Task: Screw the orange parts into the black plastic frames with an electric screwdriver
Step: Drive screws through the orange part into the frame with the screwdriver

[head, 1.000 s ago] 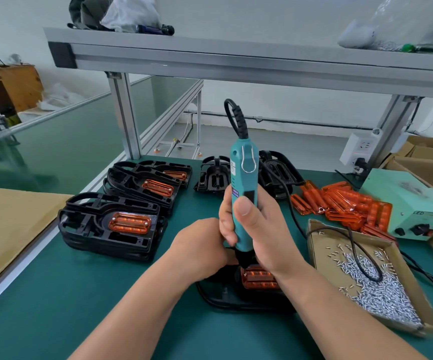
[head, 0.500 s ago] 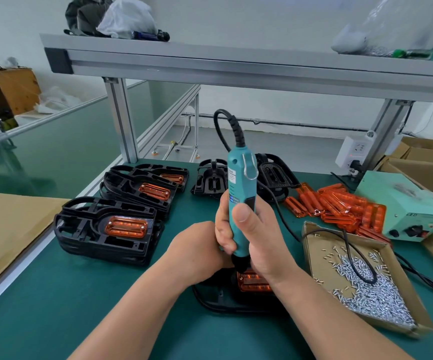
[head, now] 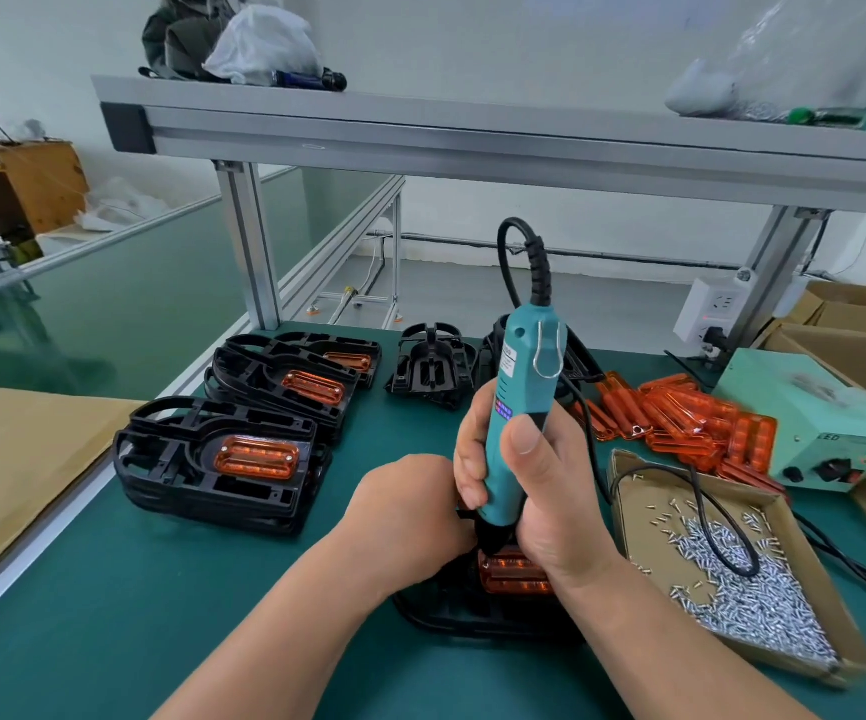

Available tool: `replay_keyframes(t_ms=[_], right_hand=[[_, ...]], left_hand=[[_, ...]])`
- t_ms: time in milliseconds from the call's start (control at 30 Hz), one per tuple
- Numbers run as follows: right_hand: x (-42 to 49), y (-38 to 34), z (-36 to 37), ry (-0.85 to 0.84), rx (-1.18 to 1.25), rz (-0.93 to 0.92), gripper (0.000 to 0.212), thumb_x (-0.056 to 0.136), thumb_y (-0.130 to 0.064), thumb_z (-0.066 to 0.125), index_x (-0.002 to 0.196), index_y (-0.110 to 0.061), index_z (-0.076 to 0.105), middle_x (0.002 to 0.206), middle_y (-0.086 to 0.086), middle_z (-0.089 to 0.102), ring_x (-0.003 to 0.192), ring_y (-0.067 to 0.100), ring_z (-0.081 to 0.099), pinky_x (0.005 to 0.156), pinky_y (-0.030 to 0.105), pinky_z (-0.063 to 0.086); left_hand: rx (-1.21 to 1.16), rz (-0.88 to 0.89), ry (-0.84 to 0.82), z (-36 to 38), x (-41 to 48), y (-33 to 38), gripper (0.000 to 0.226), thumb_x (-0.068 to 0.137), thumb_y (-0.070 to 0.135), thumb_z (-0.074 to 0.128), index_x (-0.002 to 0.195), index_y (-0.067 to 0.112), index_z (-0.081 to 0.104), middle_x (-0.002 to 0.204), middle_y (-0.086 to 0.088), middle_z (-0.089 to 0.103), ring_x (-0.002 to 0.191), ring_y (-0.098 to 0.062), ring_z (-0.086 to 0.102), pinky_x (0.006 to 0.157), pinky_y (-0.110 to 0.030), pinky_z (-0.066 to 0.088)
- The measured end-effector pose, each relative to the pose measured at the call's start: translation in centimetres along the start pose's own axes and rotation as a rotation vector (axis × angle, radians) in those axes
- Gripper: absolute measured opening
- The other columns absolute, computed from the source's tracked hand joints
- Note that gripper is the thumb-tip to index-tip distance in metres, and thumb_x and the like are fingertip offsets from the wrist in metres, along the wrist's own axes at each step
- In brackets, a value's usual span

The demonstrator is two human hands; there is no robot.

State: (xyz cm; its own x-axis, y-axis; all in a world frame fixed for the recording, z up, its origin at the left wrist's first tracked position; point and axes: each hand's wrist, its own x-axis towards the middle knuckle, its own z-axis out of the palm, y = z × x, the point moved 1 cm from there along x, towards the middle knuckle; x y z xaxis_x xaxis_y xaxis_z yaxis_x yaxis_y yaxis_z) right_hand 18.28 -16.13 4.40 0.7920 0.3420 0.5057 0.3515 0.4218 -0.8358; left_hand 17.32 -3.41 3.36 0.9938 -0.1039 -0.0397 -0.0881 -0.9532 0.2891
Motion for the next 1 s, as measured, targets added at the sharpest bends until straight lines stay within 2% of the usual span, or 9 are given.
replay_keyframes(t_ms=[233,333,400,467,533,600,733,867,1000], right_hand=[[-0.1,-0.6,0.1,-0.036,0.021,0.009,0.062,0.092,-0.066,0.075,0.096,-0.007,0.056,0.068,0.011,0.052,0.05,0.024,0.045,0.055,0.031,0.042],[0.3,-1.5,0.4,-0.045,0.025,-0.05,0.057,0.092,-0.064,0.074,0.096,-0.01,0.057,0.068,0.009,0.051,0.049,0.023,0.045,0.055,0.029,0.042],[0.7,-2.2,0.1,-0.025,0.07,-0.076,0.055,0.092,-0.063,0.075,0.098,-0.011,0.058,0.068,0.008,0.051,0.049,0.021,0.046,0.054,0.028,0.042],[0.8,-2.8,-0.6,0.048,0.113,-0.086,0.057,0.09,-0.064,0.077,0.099,-0.011,0.057,0.069,0.007,0.051,0.048,0.02,0.046,0.053,0.028,0.041],[0.8,-3.0,-1.7,0.16,0.115,-0.08,0.06,0.086,-0.066,0.079,0.098,-0.012,0.056,0.068,0.007,0.05,0.048,0.02,0.045,0.051,0.028,0.039],[0.8,-3.3,-2.9,0.26,0.147,-0.07,0.062,0.082,-0.068,0.081,0.096,-0.014,0.055,0.067,0.006,0.048,0.048,0.019,0.043,0.05,0.027,0.038],[0.8,-3.9,-4.8,0.398,0.192,-0.059,0.053,0.085,-0.066,0.076,0.091,-0.018,0.056,0.067,0.003,0.048,0.05,0.017,0.043,0.052,0.026,0.038],[0.3,-4.1,-6.1,0.482,0.225,-0.072,0.041,0.104,-0.057,0.05,0.089,-0.019,0.056,0.068,0.002,0.046,0.052,0.016,0.042,0.053,0.027,0.038],[-0.5,-4.3,-6.6,0.505,0.228,-0.067,0.042,0.105,-0.058,0.049,0.09,-0.019,0.056,0.068,0.001,0.047,0.053,0.015,0.043,0.053,0.027,0.039]], left_hand=[[0.072,0.057,0.005,0.0,-0.3,0.2,0.023,0.081,0.036,0.055,0.068,0.022,0.043,0.063,0.004,0.05,0.051,-0.011,0.044,0.046,-0.029,0.028],[0.028,0.076,0.029,0.1,-0.4,0.1,0.027,0.082,0.043,0.06,0.071,0.022,0.047,0.066,0.004,0.054,0.058,-0.01,0.052,0.049,-0.029,0.033],[0.008,0.076,0.035,0.0,-0.5,0.0,0.027,0.083,0.044,0.065,0.071,0.025,0.05,0.068,0.005,0.054,0.059,-0.008,0.051,0.051,-0.028,0.034],[0.018,0.088,0.037,-0.2,-0.5,0.1,0.016,0.083,0.043,0.066,0.084,0.027,0.062,0.078,0.006,0.06,0.069,-0.013,0.056,0.059,-0.028,0.043],[0.033,0.091,0.018,-0.3,-0.6,0.0,0.021,0.085,0.041,0.064,0.099,0.027,0.069,0.091,0.005,0.067,0.085,-0.018,0.063,0.073,-0.032,0.054],[0.072,0.094,-0.008,-0.5,-0.8,-0.2,0.024,0.085,0.037,0.063,0.102,0.021,0.07,0.097,0.0,0.07,0.091,-0.023,0.066,0.079,-0.038,0.058],[0.153,0.097,-0.068,-1.2,-1.0,-0.9,0.024,0.083,0.031,0.061,0.1,0.016,0.071,0.099,-0.001,0.072,0.093,-0.025,0.067,0.081,-0.04,0.06],[0.184,0.141,-0.079,-1.2,-1.4,-0.9,0.03,0.083,0.021,0.059,0.111,0.021,0.07,0.107,0.001,0.071,0.102,-0.024,0.066,0.087,-0.041,0.058],[0.172,0.214,-0.029,-0.3,-1.7,0.4,0.025,0.087,0.026,0.054,0.106,0.021,0.069,0.101,0.003,0.068,0.097,-0.024,0.064,0.082,-0.042,0.057]])
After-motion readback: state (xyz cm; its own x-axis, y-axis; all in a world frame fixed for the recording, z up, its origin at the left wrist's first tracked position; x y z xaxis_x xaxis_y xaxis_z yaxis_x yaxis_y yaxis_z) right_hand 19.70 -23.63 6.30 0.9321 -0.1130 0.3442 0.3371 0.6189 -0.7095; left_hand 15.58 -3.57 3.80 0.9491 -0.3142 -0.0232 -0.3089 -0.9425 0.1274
